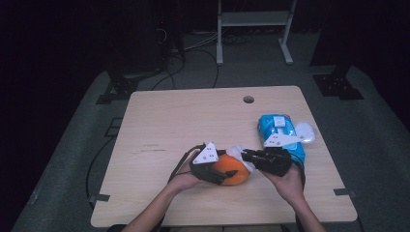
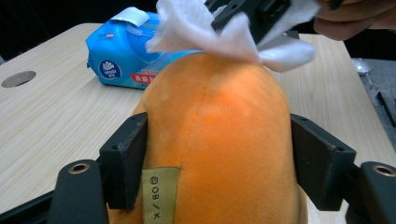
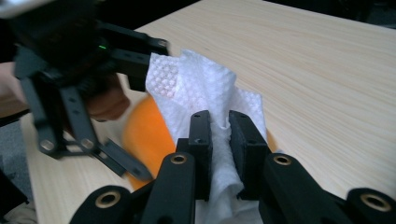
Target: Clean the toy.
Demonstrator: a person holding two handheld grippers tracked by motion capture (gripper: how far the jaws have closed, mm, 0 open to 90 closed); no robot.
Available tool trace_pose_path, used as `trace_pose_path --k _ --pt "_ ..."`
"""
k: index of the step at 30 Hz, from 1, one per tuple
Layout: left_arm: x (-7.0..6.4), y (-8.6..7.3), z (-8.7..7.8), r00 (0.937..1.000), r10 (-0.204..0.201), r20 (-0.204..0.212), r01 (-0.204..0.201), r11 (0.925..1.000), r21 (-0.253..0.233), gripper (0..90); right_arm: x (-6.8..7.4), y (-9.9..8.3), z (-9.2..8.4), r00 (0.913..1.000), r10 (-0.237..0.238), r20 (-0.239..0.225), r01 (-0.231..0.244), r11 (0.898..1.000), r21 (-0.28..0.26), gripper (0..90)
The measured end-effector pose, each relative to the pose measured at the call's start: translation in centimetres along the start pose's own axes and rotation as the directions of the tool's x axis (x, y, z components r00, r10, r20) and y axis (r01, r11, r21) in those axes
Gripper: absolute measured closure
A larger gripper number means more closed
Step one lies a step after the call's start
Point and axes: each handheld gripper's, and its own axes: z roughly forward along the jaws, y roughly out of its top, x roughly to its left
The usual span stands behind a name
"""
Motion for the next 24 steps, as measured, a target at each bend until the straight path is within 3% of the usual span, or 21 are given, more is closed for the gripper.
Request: trace_pose_path --k 7,16,24 --pt "0.2 0.2 0.0 0.9992 -0.039 0.013 0.039 0.999 -0.02 18.3 1.7 0.4 0.8 0.9971 -0.075 0.002 0.075 0.997 0.018 78.8" --pt "1.7 -0.1 -1.3 0.9973 -0.071 0.019 0.072 0.9968 -0.035 12.8 -0.7 -0.8 0.0 0.9984 -0.024 0.052 0.021 0.999 0.05 78.8" --pt "2.3 -2.4 0.1 0.9857 -0.154 0.069 0.153 0.9881 0.019 7.5 -2.7 -1.7 -0.9 0.9974 0.031 0.065 -0.036 0.996 0.076 78.3"
